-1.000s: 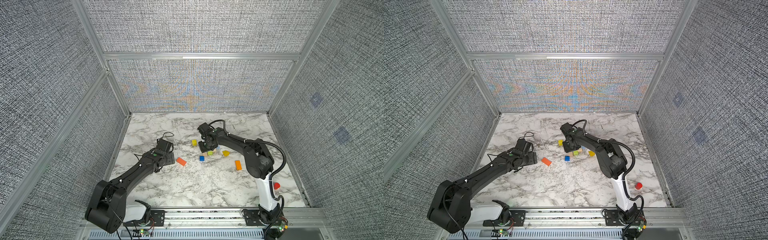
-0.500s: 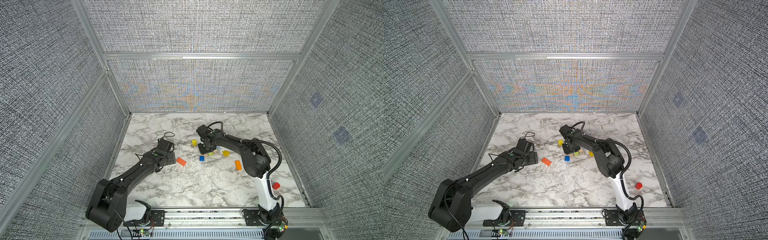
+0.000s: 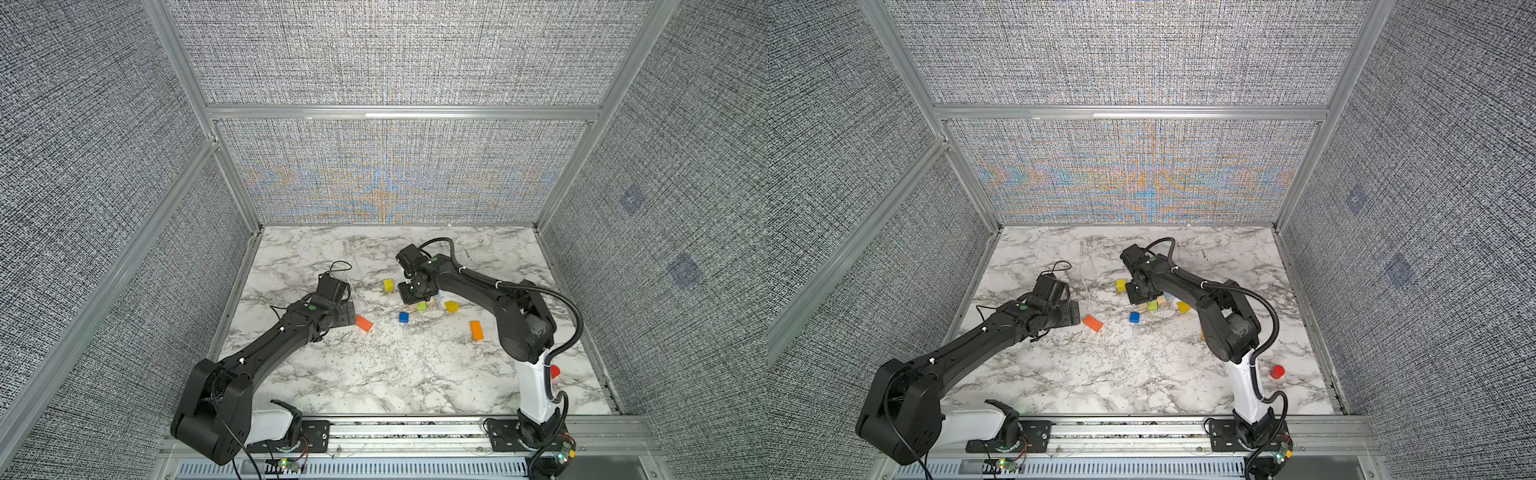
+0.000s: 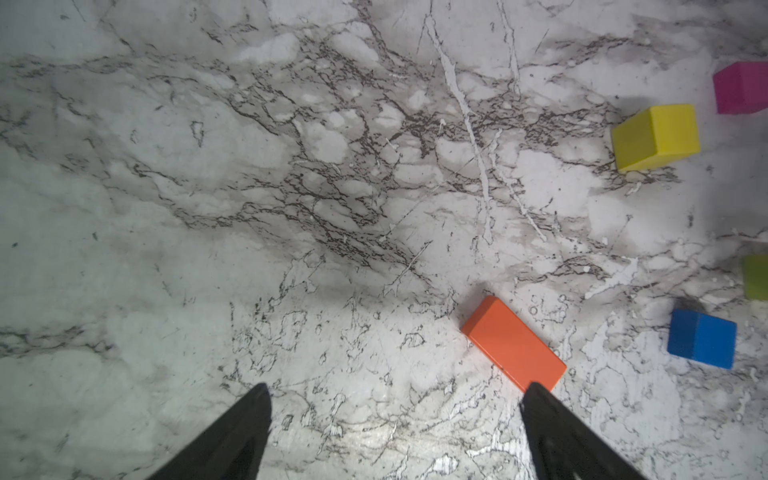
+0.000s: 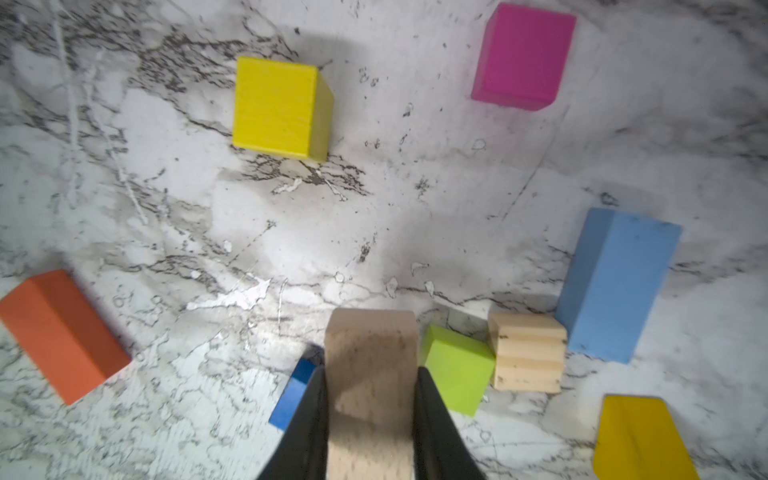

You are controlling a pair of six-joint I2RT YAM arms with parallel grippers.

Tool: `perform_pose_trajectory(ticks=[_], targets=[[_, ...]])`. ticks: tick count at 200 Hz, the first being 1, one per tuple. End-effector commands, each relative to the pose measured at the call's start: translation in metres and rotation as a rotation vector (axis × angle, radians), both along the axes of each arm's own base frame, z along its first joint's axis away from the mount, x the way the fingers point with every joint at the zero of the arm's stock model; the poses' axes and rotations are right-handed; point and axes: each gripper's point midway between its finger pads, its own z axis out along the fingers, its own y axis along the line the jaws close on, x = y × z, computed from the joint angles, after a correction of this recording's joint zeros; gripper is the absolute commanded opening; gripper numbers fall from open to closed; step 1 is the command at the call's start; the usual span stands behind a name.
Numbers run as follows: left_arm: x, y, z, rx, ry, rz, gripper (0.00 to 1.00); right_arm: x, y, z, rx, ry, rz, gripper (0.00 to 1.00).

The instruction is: Build the wood block tower

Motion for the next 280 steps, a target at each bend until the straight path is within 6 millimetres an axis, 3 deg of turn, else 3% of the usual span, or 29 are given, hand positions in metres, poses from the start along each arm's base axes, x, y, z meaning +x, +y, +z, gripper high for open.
perform_pose_trajectory(ticks=[1,54,111,179,200,223,250,280], targets=[[-0.002,-0.001,0.002,0.020,0.005,-0.031,0.98,-0.011,-0.010,0.009,-0.006,-0.002,-0.019,0.22],[0.000,-0.011,0.000,-0.003,0.005,-0.066,0.98,-0.048,-0.046,0.022,-0.006,-0.006,-0.081,0.21],[0.002,-0.019,-0.004,-0.018,-0.009,-0.071,0.97,-0.083,-0.075,0.004,0.021,0.011,-0.184,0.21],[-0.005,-0.020,-0.015,-0.037,-0.012,-0.071,0.99,-0.082,-0.073,-0.033,0.025,0.043,-0.220,0.22],[-0.005,-0.009,-0.015,-0.003,-0.026,-0.024,0.99,-0.081,-0.072,-0.043,0.010,0.061,-0.220,0.22],[-0.007,0.009,-0.007,0.049,-0.024,0.079,0.99,-0.079,-0.071,-0.049,0.008,0.066,-0.222,0.22],[-0.005,0.017,0.002,0.093,-0.032,0.108,0.99,-0.078,-0.071,-0.051,0.002,0.063,-0.225,0.23],[-0.006,0.021,0.000,0.112,-0.015,0.129,0.99,-0.078,-0.072,-0.052,-0.007,0.061,-0.221,0.31]])
